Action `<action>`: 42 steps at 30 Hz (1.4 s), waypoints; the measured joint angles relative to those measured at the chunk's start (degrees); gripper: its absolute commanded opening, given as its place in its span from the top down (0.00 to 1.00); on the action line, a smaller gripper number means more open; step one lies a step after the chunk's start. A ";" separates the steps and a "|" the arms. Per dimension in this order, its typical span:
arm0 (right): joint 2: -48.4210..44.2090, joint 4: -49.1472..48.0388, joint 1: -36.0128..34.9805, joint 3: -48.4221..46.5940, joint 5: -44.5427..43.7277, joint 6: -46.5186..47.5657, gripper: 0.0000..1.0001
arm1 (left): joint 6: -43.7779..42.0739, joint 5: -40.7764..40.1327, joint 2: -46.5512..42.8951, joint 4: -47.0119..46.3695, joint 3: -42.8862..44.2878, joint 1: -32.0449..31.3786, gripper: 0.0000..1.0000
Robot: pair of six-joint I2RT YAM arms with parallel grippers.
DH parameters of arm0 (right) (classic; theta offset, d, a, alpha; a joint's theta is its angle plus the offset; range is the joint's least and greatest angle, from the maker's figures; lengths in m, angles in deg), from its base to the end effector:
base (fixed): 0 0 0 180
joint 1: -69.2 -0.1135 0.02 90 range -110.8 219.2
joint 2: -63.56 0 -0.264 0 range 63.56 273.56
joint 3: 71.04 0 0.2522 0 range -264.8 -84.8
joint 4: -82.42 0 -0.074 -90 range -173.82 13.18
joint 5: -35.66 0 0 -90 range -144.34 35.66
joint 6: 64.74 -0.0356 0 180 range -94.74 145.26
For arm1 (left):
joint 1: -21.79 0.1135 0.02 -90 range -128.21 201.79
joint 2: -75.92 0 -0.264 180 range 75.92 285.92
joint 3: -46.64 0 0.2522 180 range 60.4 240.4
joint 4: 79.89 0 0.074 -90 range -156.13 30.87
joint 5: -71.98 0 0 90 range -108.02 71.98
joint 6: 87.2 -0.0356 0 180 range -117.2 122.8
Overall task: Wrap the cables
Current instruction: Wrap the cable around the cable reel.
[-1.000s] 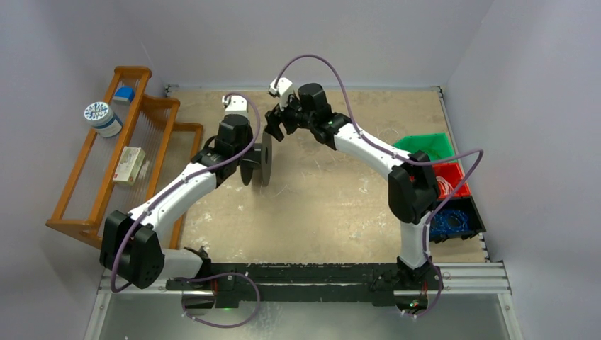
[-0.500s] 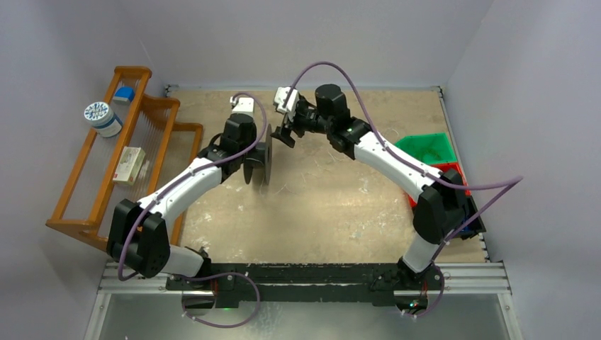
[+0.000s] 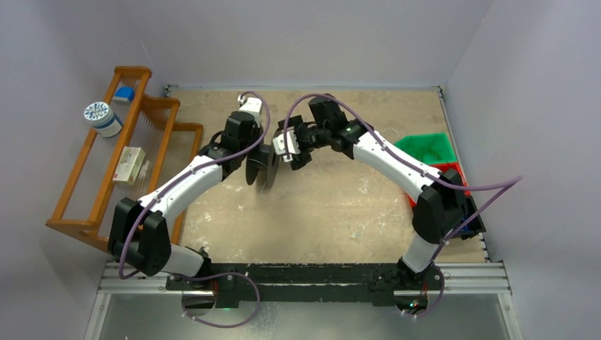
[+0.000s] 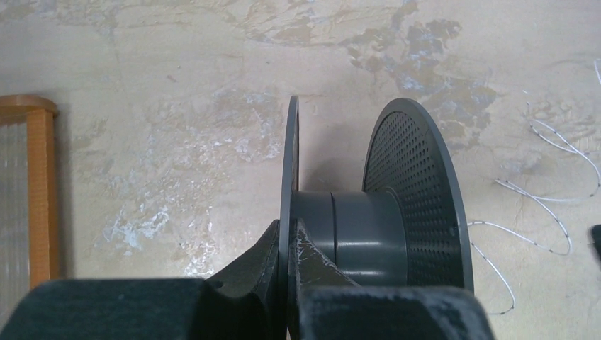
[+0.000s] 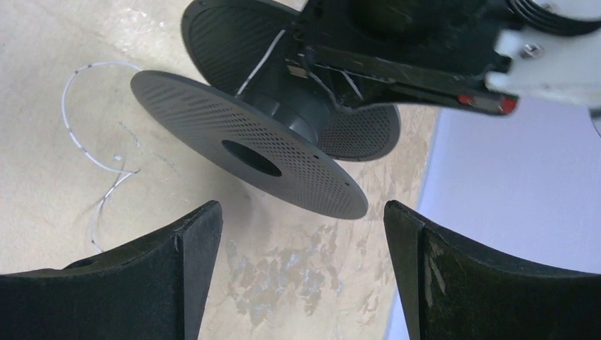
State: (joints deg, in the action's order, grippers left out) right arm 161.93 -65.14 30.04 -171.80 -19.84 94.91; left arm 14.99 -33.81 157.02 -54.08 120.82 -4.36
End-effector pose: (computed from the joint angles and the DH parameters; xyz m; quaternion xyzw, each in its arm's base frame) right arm 0.2973 0.2681 0.3335 -0.7589 0.3610 0.1224 0.5279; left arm 0.2920 -0.1326 0.2854 0.0403 0.8709 -0.0420 0.4880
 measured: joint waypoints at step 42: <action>2.43 9.03 -4.85 3.56 -1.53 14.91 1.00 | -17.51 5.90 -4.48 1.03 4.39 -7.67 0.31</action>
State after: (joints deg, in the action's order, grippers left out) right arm 164.35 -56.12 25.19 -168.24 -21.37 109.81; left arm -2.52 -27.91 152.54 -53.05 125.22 -12.04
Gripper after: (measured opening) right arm 0.029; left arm 0.681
